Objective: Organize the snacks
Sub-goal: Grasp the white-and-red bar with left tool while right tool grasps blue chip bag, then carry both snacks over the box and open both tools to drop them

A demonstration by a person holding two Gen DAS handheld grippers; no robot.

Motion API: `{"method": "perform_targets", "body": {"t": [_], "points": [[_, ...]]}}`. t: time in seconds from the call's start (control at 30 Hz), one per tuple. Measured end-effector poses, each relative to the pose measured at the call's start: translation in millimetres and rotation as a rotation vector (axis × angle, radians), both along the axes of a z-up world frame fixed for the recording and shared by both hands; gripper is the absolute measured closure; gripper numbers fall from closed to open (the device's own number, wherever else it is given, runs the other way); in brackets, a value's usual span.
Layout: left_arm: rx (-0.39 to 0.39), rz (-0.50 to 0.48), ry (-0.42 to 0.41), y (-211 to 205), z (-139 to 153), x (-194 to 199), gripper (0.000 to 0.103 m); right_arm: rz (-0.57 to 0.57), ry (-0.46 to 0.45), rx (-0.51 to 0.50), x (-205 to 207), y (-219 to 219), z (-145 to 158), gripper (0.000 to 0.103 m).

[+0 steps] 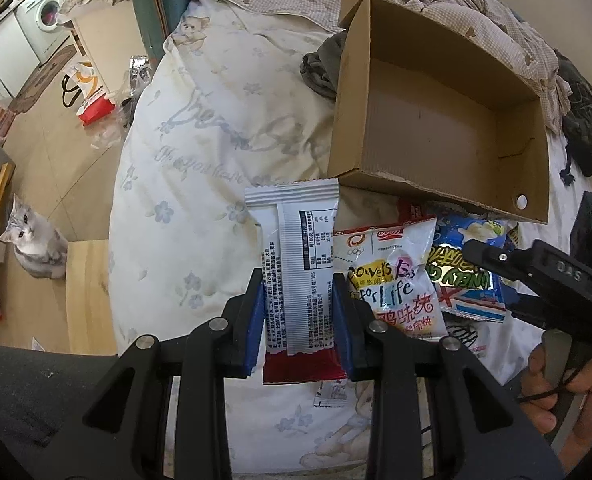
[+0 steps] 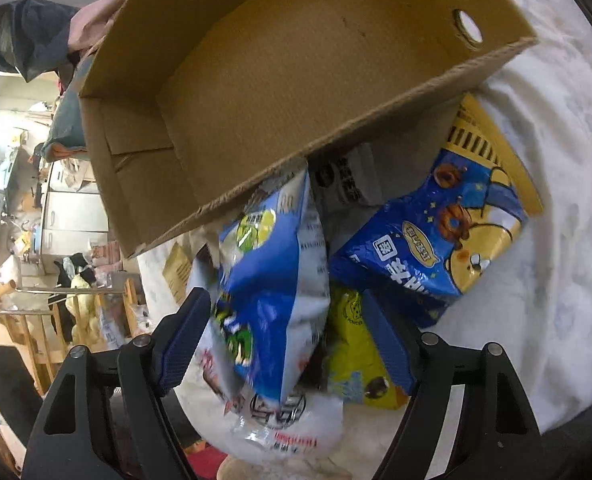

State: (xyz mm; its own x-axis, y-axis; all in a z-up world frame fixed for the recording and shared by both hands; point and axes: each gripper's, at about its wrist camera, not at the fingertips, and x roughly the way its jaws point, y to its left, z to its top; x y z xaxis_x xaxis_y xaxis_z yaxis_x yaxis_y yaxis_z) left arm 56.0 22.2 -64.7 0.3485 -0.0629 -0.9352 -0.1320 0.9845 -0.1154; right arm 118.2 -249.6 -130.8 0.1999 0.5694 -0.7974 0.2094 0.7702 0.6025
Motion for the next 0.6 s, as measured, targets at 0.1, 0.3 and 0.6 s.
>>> {"method": "perform_targets", "body": {"t": [0.1,0.3,0.6], "points": [[-0.003,0.0,-0.001,-1,1,0,0.076,0.017,-0.021,0.001,-4,-2,3,0.049],[0.011,-0.017,-0.023,-5,6,-2,0.076,0.012,-0.082,0.021,-18,-9,23,0.069],[0.025,-0.003,-0.049,-4,11,-7,0.076,-0.031,-0.202,0.158,-63,-46,65,0.071]]}}
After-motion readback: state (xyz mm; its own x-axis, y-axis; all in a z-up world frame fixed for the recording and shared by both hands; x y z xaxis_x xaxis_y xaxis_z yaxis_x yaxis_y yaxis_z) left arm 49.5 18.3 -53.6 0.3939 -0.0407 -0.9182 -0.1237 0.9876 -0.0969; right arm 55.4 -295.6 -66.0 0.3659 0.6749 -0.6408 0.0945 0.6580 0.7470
